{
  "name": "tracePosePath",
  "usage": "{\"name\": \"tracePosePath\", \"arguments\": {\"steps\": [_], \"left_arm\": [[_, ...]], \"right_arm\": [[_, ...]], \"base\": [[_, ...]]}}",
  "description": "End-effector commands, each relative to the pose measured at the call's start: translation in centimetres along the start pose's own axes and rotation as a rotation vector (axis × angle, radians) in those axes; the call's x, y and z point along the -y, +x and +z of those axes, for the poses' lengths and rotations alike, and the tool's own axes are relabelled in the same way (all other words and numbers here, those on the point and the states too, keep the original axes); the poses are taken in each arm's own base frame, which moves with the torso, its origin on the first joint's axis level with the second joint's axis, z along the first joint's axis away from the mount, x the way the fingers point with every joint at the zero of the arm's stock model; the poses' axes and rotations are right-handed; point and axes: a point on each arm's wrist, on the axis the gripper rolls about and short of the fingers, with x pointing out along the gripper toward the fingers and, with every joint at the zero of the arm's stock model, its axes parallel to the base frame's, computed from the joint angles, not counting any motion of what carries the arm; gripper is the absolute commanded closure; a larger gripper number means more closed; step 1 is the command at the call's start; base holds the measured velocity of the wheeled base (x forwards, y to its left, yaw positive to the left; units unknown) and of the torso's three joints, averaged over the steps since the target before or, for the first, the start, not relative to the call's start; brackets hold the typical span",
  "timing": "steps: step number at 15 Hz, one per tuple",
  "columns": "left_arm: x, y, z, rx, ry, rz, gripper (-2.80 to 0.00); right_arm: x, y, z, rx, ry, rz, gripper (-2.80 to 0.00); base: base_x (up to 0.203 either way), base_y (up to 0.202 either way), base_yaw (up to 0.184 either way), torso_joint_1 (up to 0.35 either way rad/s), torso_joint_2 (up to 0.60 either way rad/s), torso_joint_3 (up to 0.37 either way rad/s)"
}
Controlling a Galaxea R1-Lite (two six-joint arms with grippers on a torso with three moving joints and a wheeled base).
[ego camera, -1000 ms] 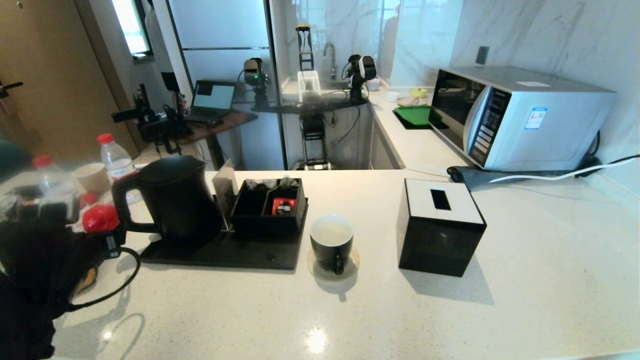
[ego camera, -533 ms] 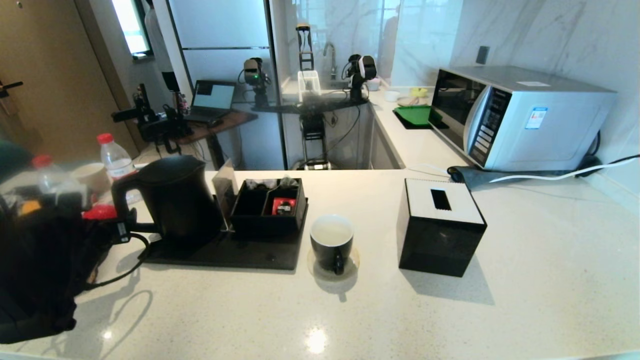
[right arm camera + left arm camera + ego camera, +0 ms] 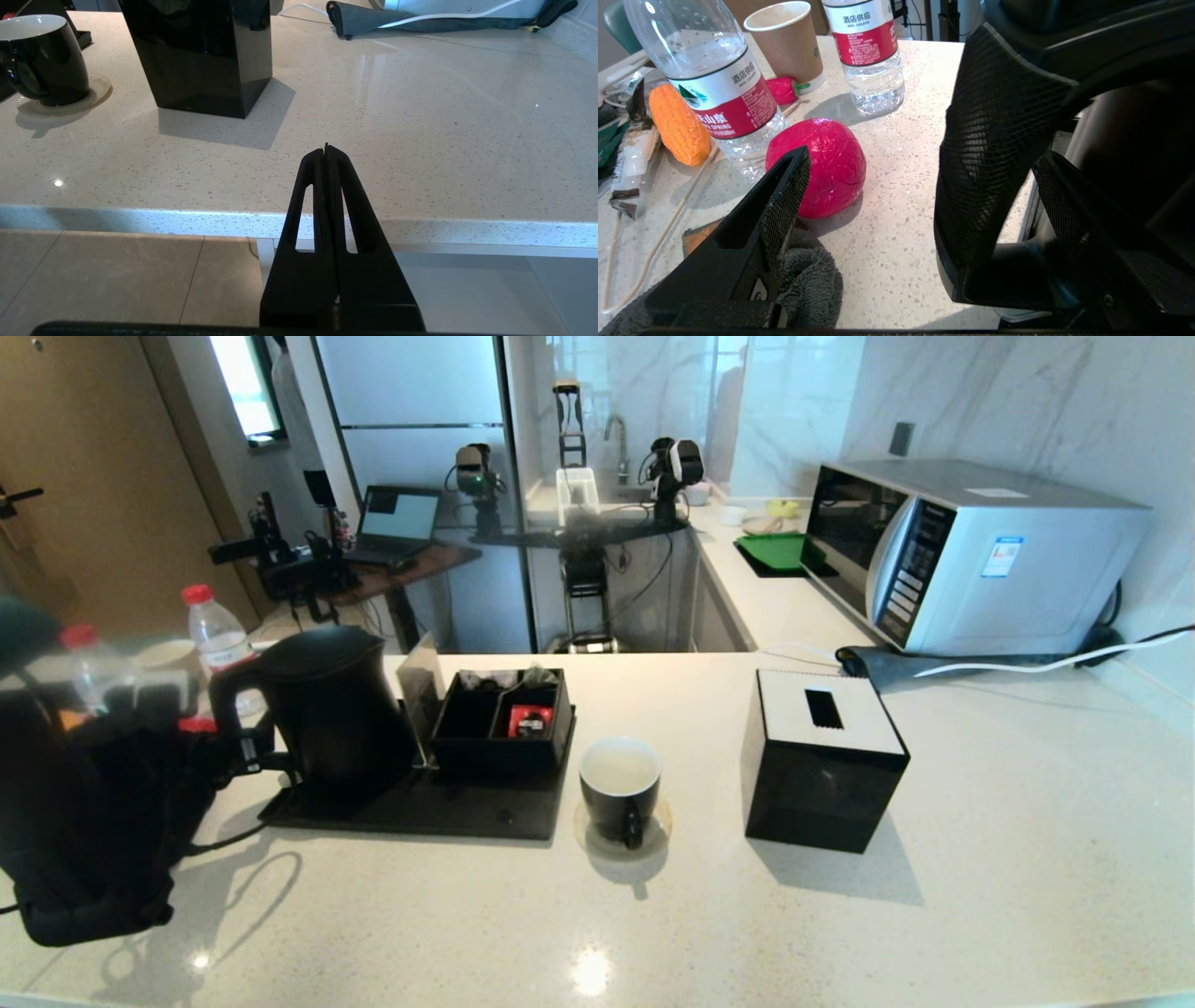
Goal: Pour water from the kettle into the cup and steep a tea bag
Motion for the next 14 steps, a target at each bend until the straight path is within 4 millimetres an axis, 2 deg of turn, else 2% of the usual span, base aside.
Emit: {"name": "tracePosePath", "arguments": {"steps": [1,6,14], "left_arm": [[0.2,0.5,0.3,0.052,-0.007,0.001,-2.8],[0.4,2.3,0.9,0.109,0.006,0.008,-2.8],[0.4,2.9,1.0,0.128,0.009,0.008,-2.8]], "right_arm": [[0.0,0.0,0.0,-0.001,0.0,0.001,0.0],[0.0,0.0,0.0,-0.001,0.0,0.001,0.0],[0.0,0.0,0.0,-0.001,0.0,0.001,0.0]], "base": [[0.0,0.0,0.0,0.0,0.0,0.0],[0.0,0.0,0.0,0.0,0.0,0.0],[0.0,0.0,0.0,0.0,0.0,0.0]]}}
